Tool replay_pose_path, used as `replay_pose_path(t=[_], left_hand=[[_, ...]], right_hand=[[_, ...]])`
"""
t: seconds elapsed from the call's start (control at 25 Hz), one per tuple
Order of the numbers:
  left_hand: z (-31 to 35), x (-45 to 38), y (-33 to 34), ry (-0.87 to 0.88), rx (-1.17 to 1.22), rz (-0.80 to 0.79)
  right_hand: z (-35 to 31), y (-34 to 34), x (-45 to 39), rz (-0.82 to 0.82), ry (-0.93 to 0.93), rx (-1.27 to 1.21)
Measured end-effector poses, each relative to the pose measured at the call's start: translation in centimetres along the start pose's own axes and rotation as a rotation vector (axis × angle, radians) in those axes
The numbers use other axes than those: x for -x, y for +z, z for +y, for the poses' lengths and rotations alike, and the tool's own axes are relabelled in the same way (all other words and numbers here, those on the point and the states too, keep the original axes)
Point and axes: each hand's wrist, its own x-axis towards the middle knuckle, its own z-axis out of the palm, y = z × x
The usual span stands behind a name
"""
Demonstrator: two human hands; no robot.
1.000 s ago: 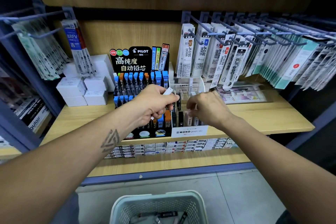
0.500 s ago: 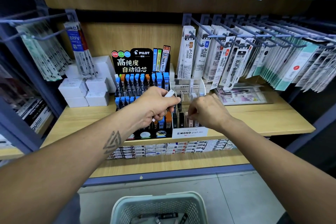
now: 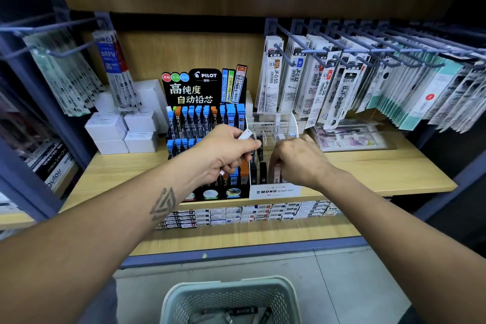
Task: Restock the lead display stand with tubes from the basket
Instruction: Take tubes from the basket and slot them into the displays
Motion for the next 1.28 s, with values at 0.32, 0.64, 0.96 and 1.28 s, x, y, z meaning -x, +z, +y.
replay_pose_path(t=[0.32, 0.64, 0.96, 1.28], left_hand=[[-0.1, -0.1, 0.1, -0.01, -0.007, -0.006], [-0.3, 0.1, 0.0, -0.046, -0.037, -0.096], [0.1, 0.0, -2.2, -0.073, 0.114, -0.153], [0.2, -0.1, -3.7, -0.099, 0.348, -0.085]], right_hand=[[0.1, 0.0, -0.4, 0.051, 0.004, -0.063], [-2.6, -2.6, -0.6, 0.012, 0.11, -1.492], [-2.0, -2.8, -1.5, 0.139, 0.195, -1.648], [-1.2, -2.4, -1.4, 0.124, 0.124, -1.77]])
